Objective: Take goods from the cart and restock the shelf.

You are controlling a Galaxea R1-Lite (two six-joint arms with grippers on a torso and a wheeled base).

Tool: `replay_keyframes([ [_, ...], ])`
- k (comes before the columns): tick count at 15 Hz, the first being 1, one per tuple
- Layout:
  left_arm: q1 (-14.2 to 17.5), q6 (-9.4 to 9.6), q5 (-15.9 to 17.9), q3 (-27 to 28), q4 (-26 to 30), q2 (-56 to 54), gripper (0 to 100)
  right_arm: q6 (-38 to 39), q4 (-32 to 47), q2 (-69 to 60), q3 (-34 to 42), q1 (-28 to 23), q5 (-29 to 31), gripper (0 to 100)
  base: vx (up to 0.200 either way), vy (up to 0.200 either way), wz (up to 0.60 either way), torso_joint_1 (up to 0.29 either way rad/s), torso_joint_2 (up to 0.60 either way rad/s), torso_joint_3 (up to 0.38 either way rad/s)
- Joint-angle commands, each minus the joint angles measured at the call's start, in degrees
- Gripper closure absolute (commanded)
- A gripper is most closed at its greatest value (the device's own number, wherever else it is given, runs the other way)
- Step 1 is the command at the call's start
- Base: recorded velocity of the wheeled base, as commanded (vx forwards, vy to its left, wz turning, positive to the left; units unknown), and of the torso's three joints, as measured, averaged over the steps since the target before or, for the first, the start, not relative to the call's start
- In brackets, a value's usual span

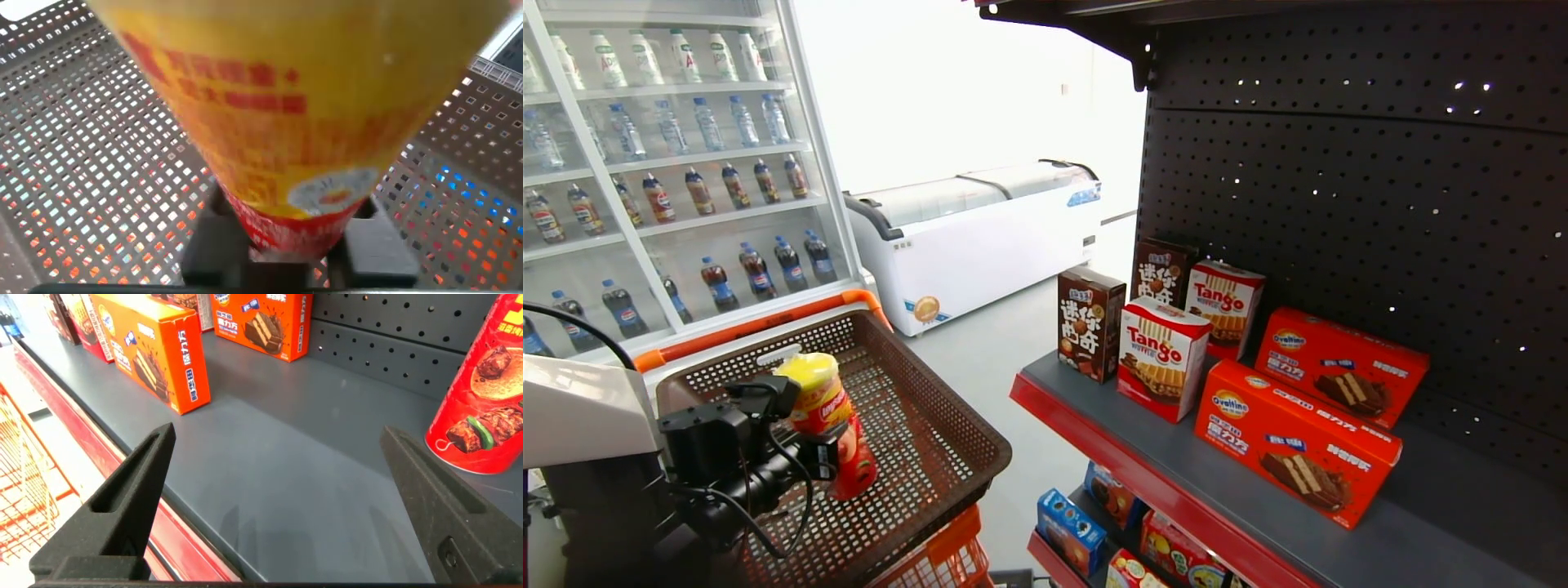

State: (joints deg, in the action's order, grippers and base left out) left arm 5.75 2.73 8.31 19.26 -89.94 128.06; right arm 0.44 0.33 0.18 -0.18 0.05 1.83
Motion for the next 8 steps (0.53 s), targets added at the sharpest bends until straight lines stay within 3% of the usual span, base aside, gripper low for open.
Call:
replay_keyframes([
  [1, -0.8, -0.01, 0.0, -0.5, -0.1, -0.1, 100, 0.0, 0.0, 0.0, 0.0, 0.0, 0.0, 0, 0.000, 0.000, 0.00, 0.000, 0.00, 0.000],
  [3, -2.2, -0.01, -0.2, -0.6, -0.1, -0.4, 100, 0.0, 0.0, 0.0, 0.0, 0.0, 0.0, 0, 0.000, 0.000, 0.00, 0.000, 0.00, 0.000],
  [5, -3.5, 0.08, -4.3, -0.9, -0.1, -2.9, 100, 0.0, 0.0, 0.0, 0.0, 0.0, 0.0, 0, 0.000, 0.000, 0.00, 0.000, 0.00, 0.000],
  [8, -4.2, 1.05, -4.2, -1.2, 0.3, -8.7, 100, 0.0, 0.0, 0.0, 0.0, 0.0, 0.0, 0, 0.000, 0.000, 0.00, 0.000, 0.00, 0.000],
])
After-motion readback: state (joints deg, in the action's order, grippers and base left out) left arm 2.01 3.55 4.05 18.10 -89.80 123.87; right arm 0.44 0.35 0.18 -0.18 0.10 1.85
